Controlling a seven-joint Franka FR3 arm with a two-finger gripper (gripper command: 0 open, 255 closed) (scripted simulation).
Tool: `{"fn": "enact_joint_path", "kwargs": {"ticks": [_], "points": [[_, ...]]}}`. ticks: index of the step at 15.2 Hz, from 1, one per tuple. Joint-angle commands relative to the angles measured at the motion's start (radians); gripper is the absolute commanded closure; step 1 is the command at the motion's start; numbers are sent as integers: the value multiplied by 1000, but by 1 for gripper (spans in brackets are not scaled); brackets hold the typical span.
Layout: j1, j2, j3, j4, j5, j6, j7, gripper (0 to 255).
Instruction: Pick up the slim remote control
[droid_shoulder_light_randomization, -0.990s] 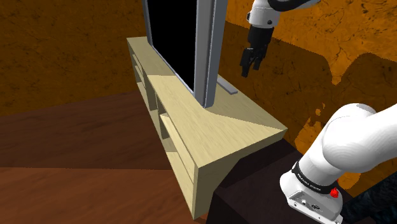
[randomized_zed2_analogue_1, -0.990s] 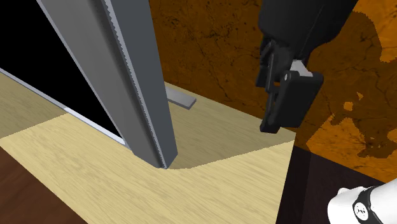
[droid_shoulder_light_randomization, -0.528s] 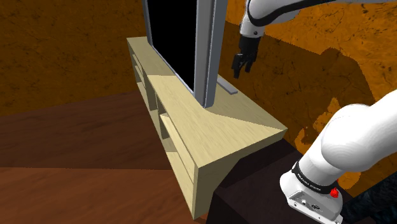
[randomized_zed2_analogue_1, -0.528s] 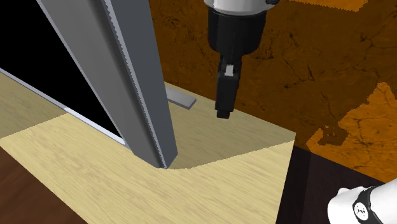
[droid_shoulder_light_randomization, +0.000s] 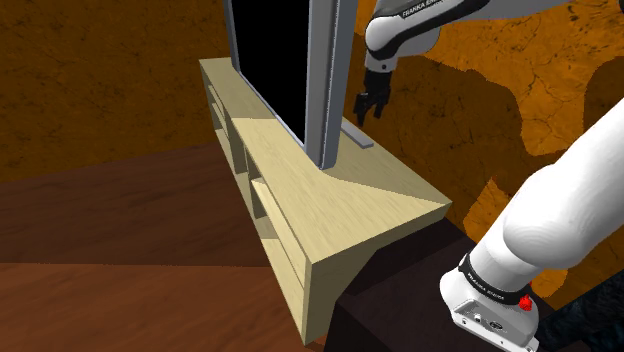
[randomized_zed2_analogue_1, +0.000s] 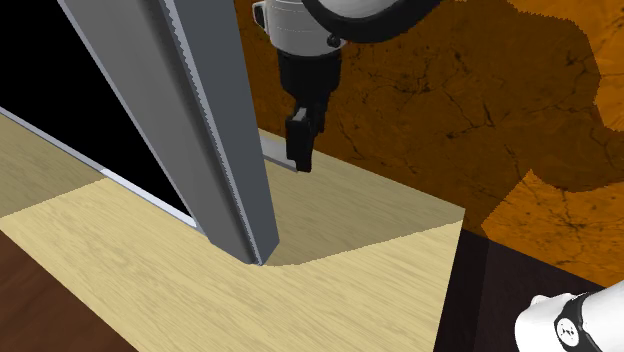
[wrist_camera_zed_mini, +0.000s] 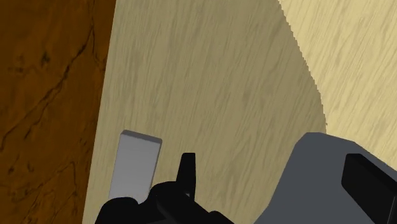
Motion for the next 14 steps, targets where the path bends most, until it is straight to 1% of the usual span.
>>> {"fn": "enact_joint_path", "kwargs": {"ticks": [1,6,10,14], "points": [[-10,74,-19,44,19,30,-30,0],[-42,262,-47,176,83,78,-97,0],[-84,415,-50,305,138,94,-145,0],[-132,570,-46,456,189,90,-183,0]]}}
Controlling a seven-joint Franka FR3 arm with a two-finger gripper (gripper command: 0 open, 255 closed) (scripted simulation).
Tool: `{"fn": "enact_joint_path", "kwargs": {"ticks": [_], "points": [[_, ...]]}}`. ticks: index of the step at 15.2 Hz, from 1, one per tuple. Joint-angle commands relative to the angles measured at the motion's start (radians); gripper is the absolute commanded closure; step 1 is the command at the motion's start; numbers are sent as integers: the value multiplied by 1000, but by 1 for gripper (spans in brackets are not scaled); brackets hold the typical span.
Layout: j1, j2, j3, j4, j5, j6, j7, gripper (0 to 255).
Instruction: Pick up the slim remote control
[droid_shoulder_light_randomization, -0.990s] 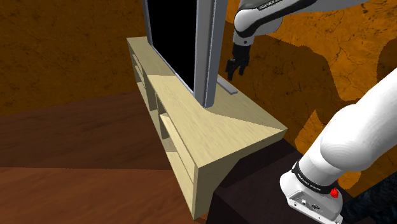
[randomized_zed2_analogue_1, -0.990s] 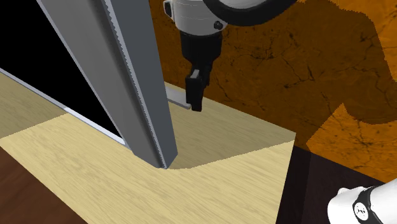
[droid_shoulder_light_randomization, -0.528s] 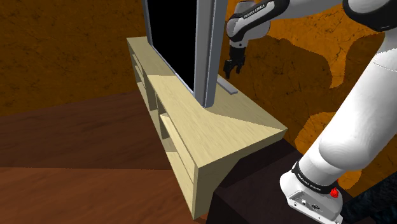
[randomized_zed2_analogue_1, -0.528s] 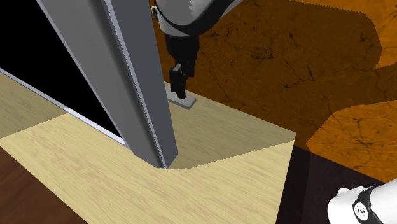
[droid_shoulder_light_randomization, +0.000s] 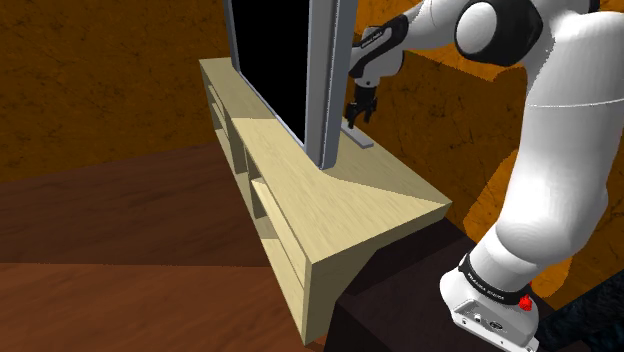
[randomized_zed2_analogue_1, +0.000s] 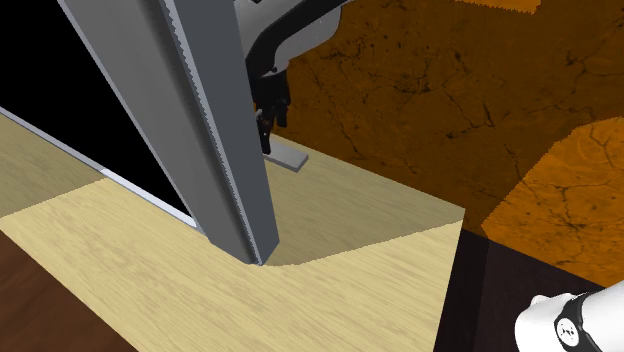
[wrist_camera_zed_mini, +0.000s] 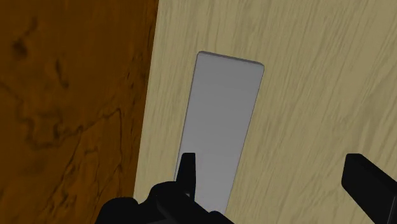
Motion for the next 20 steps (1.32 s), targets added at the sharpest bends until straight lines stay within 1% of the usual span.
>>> {"fn": "enact_joint_path", "kwargs": {"ticks": [1,4,11,13,14,20], "points": [[-26,78,3,82,24,-7,-17,0],[-63,185,10,203,50,-25,-31,0],[-70,235,22,185,66,42,-41,0],[-71,240,23,184,68,48,-42,0],[-71,239,23,184,68,48,-43,255],[-72,241,23,187,68,47,-43,255]]}}
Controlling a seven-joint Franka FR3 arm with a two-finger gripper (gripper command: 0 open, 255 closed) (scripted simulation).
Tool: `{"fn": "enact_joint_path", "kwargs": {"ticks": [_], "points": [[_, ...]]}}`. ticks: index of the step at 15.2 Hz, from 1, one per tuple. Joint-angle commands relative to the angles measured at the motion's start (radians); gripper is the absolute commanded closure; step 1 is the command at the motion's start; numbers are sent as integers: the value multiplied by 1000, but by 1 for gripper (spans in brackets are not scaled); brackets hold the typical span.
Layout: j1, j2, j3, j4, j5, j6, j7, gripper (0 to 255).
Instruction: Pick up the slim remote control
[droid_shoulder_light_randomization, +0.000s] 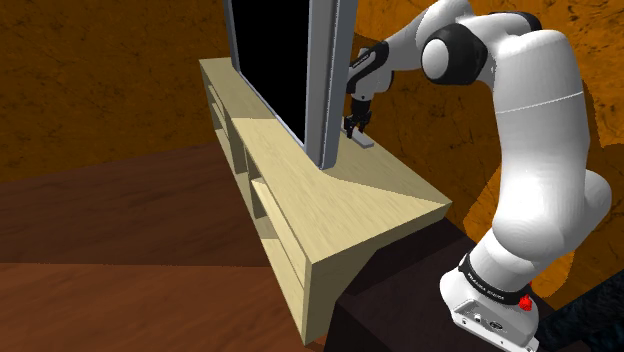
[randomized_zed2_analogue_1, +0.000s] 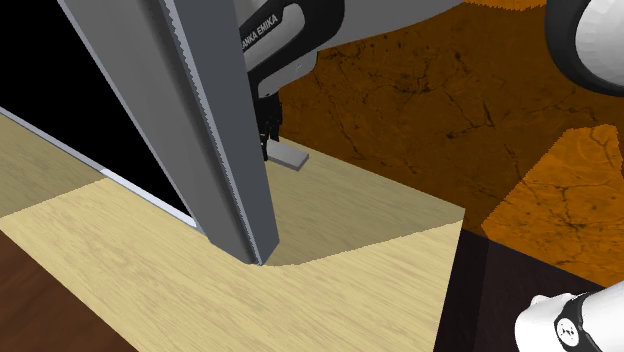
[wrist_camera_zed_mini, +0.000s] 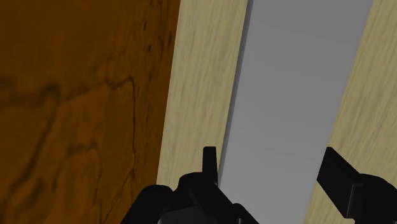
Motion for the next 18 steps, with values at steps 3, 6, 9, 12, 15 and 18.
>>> {"fn": "enact_joint_path", "kwargs": {"ticks": [3,6,9,12,15,18], "points": [[1,0,0,-3,0,1,0,255],[4,-23,-5,2,-8,-26,5,255],[7,-45,-10,10,-15,-55,9,255],[9,-65,-14,20,-21,-85,14,255],[11,-84,-18,33,-28,-116,18,255],[13,-101,-21,47,-34,-147,22,255]]}}
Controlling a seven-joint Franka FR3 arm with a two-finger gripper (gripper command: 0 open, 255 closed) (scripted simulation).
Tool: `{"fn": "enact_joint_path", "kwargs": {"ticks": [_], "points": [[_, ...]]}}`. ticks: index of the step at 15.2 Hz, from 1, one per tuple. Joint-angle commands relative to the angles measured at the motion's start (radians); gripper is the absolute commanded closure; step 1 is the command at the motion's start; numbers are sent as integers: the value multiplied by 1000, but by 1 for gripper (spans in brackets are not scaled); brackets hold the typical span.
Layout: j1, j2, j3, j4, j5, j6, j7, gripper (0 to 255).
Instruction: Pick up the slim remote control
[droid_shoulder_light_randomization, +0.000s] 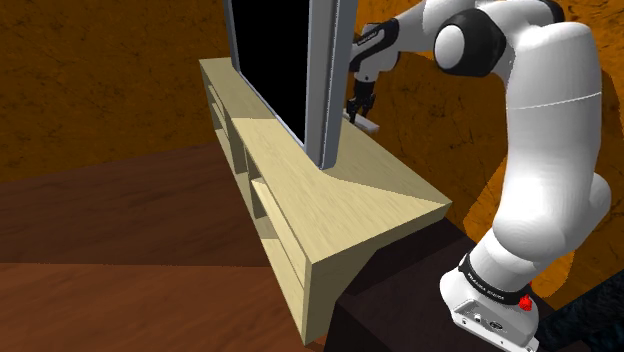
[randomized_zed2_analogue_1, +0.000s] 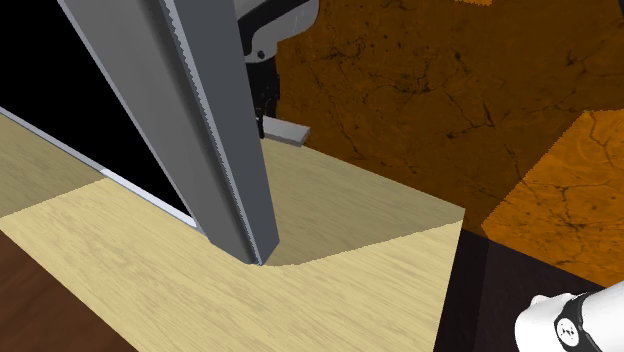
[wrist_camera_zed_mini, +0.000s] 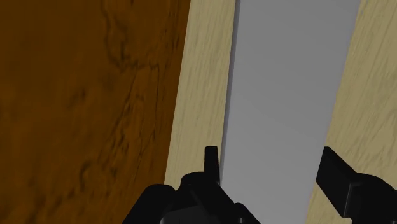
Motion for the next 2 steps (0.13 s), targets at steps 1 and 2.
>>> {"fn": "enact_joint_path", "kwargs": {"ticks": [1,2], "points": [[1,-7,-1,8,-3,-14,3,255],[1,-7,-1,8,-3,-14,3,255]]}}
